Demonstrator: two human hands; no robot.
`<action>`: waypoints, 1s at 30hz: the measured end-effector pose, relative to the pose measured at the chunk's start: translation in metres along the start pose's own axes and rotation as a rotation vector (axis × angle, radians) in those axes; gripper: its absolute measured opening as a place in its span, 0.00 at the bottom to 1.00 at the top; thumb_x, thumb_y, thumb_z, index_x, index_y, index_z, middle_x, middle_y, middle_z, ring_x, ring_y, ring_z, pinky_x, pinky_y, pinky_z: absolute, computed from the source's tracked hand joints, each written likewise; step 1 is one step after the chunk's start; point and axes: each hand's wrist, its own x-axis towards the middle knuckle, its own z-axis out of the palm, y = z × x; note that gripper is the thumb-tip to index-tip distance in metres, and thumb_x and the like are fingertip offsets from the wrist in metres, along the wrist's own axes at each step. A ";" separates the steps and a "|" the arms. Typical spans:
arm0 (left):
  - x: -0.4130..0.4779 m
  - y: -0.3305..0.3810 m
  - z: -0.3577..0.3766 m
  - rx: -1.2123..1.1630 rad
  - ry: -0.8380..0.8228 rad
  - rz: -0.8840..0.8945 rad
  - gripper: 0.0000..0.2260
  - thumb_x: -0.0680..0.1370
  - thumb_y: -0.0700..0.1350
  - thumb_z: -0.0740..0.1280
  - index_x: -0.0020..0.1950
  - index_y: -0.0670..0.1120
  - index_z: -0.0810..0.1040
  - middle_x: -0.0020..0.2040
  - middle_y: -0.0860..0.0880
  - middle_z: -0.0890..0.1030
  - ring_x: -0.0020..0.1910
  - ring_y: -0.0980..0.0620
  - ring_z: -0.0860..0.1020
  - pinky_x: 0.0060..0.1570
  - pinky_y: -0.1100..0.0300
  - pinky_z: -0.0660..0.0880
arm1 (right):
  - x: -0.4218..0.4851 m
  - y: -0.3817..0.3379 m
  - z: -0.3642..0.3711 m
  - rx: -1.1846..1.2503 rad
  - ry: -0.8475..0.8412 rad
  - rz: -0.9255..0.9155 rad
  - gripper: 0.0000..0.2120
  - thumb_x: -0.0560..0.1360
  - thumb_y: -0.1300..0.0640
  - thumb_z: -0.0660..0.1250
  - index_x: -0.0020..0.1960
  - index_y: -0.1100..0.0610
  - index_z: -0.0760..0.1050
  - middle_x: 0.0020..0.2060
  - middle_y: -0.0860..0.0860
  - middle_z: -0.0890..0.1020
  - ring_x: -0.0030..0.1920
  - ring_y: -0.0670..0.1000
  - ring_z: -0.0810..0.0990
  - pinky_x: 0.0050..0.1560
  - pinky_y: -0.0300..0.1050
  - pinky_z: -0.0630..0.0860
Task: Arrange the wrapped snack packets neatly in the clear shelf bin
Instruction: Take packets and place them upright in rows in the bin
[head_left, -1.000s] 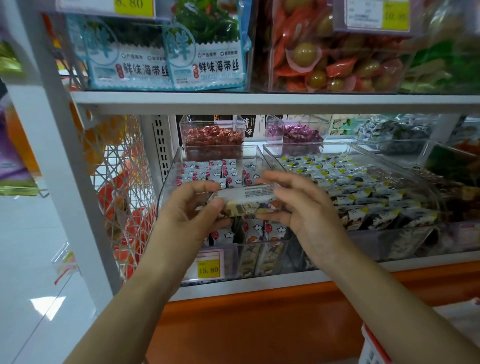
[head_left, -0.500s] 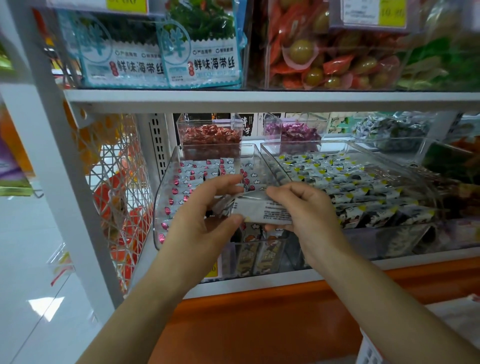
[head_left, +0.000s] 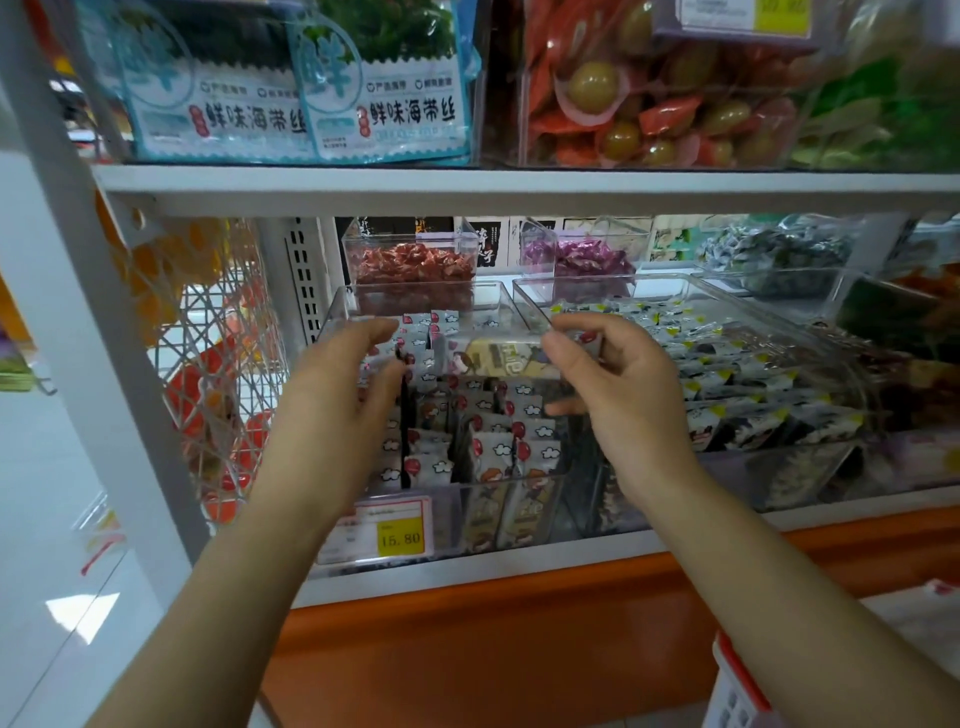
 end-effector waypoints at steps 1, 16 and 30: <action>0.002 -0.002 0.002 0.079 -0.037 0.036 0.16 0.79 0.44 0.61 0.67 0.48 0.71 0.64 0.47 0.75 0.64 0.51 0.69 0.61 0.57 0.64 | 0.000 0.001 -0.001 -0.030 0.019 -0.008 0.08 0.74 0.56 0.68 0.53 0.51 0.76 0.42 0.48 0.78 0.39 0.43 0.82 0.32 0.40 0.80; 0.011 -0.017 0.031 0.557 -0.564 0.033 0.28 0.78 0.60 0.40 0.74 0.52 0.59 0.74 0.54 0.61 0.75 0.56 0.51 0.72 0.43 0.39 | 0.003 0.005 0.002 -0.056 0.034 -0.004 0.10 0.75 0.57 0.67 0.53 0.48 0.70 0.44 0.51 0.77 0.31 0.48 0.81 0.36 0.47 0.81; 0.000 -0.017 0.012 0.448 -0.514 0.086 0.22 0.79 0.60 0.45 0.65 0.56 0.69 0.60 0.52 0.63 0.63 0.54 0.56 0.70 0.51 0.52 | 0.044 0.006 0.065 -0.679 -0.414 -0.205 0.14 0.72 0.56 0.71 0.55 0.58 0.74 0.48 0.53 0.77 0.44 0.48 0.73 0.39 0.40 0.66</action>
